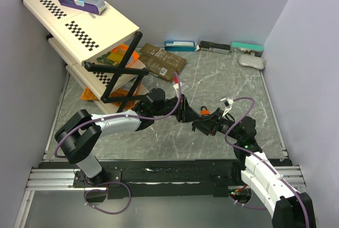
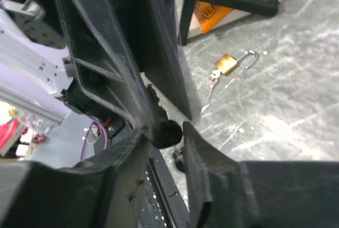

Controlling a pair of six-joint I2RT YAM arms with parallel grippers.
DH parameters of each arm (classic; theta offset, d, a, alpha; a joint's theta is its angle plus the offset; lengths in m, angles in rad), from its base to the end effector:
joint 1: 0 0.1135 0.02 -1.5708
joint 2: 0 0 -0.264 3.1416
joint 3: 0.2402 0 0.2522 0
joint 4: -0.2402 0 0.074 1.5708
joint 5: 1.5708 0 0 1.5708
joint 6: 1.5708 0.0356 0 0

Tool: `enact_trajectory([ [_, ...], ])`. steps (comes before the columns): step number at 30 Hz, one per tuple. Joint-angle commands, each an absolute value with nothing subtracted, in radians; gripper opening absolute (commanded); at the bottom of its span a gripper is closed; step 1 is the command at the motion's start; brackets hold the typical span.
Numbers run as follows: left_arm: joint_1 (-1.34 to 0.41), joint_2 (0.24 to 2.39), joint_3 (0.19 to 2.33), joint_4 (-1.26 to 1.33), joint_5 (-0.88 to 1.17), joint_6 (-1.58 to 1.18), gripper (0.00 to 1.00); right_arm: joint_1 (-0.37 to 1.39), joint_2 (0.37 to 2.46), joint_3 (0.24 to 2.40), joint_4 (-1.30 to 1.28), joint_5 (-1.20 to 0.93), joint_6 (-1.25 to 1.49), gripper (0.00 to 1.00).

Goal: Unlock with the key

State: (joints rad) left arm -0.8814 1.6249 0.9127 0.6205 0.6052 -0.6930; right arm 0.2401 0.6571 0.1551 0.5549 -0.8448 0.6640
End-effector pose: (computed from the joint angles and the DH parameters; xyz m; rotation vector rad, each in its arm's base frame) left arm 0.2145 -0.2920 0.2530 0.7075 1.8152 -1.6237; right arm 0.1414 0.0620 0.2146 -0.3886 1.6555 1.3291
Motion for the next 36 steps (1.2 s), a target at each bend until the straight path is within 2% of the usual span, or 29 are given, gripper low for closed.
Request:
enact_trajectory([
  [1,-0.891,1.565,0.95,0.655,0.56,-0.703,0.41,0.252,0.655,0.137,0.545,-0.786,0.621,0.0],
  [3,-0.891,1.563,0.951,0.643,0.552,-0.698,0.55,0.252,0.646,0.135,0.528,-0.776,0.612,0.0],
  [6,-0.891,1.556,0.95,0.621,0.537,-0.693,0.66,0.25,0.629,0.141,0.492,-0.759,0.592,0.0],
  [8,-0.893,1.551,0.951,0.585,0.509,-0.686,0.71,0.249,0.618,0.143,0.468,-0.747,0.58,0.0],
  [12,-0.911,1.557,1.0,0.453,0.404,-0.638,0.71,0.25,0.6,0.147,0.437,-0.732,0.565,0.0],
  [16,-0.948,1.582,1.069,0.304,0.298,-0.589,0.65,0.25,0.595,0.15,0.42,-0.723,0.554,0.0],
  [21,-0.974,1.606,1.109,0.235,0.249,-0.58,0.5,0.252,0.586,0.155,0.381,-0.697,0.537,0.0],
  [32,-1.029,1.632,1.149,0.117,0.091,-0.558,0.5,0.252,0.557,0.169,0.302,-0.635,0.491,0.0],
  [34,-1.035,1.64,1.163,0.103,0.083,-0.554,0.45,0.253,0.555,0.169,0.301,-0.63,0.488,0.0],
  [36,-1.04,1.647,1.175,0.094,0.074,-0.552,0.35,0.253,0.554,0.17,0.291,-0.624,0.485,0.0],
])
